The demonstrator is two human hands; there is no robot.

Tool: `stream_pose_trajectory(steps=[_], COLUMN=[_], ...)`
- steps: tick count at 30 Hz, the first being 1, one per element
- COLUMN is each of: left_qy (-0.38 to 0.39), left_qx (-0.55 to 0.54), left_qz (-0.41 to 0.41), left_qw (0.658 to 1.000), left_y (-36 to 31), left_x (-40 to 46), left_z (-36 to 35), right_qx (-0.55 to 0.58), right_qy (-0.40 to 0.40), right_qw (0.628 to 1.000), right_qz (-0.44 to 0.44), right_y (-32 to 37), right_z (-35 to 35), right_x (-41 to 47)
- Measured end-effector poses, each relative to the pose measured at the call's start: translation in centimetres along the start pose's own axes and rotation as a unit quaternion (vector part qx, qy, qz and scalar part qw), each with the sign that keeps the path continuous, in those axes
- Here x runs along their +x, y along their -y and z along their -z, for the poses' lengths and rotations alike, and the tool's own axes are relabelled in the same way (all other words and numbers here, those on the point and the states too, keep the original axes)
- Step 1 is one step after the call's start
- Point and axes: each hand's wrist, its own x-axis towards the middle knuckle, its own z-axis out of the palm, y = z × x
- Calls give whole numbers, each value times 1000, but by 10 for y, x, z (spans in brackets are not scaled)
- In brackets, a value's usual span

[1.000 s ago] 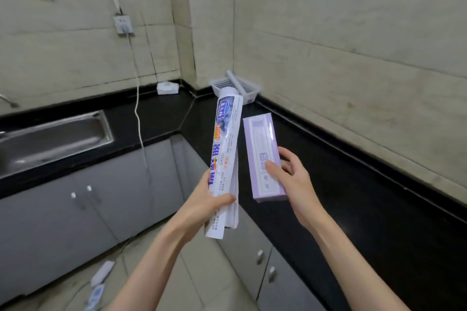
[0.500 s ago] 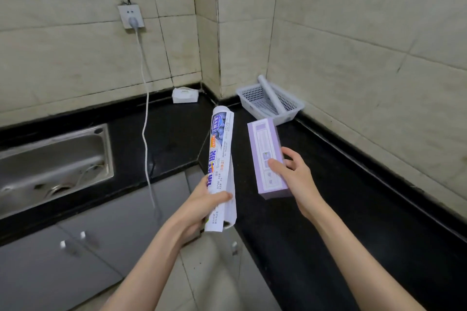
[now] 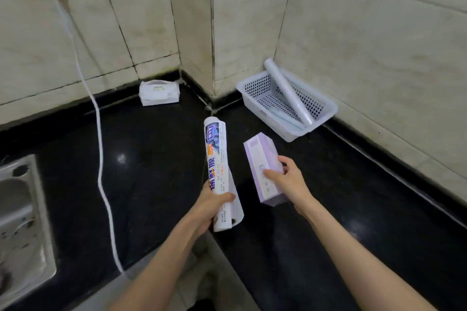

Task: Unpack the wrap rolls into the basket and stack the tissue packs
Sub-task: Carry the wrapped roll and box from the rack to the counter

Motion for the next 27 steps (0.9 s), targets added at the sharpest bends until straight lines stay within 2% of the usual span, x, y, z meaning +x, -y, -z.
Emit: stream_pose_trajectory(steps=[7, 15, 21, 27], left_qy=[-36, -83, -75, -44], left_qx=[63, 169, 266, 275], left_qz=[32, 39, 59, 46], left_qw=[997, 981, 959, 959], left_y=[-15, -32, -42, -44], left_x=[124, 178, 190, 189], left_z=[1, -38, -49, -39], right_qx=[-157, -241, -239, -248], right_qy=[-41, -110, -79, -24], right_qw=[985, 964, 968, 968], right_qz=[-59, -11, 15, 27], right_y=[2, 11, 12, 10], right_z=[-45, -62, -59, -63], right_x=[116, 181, 189, 178])
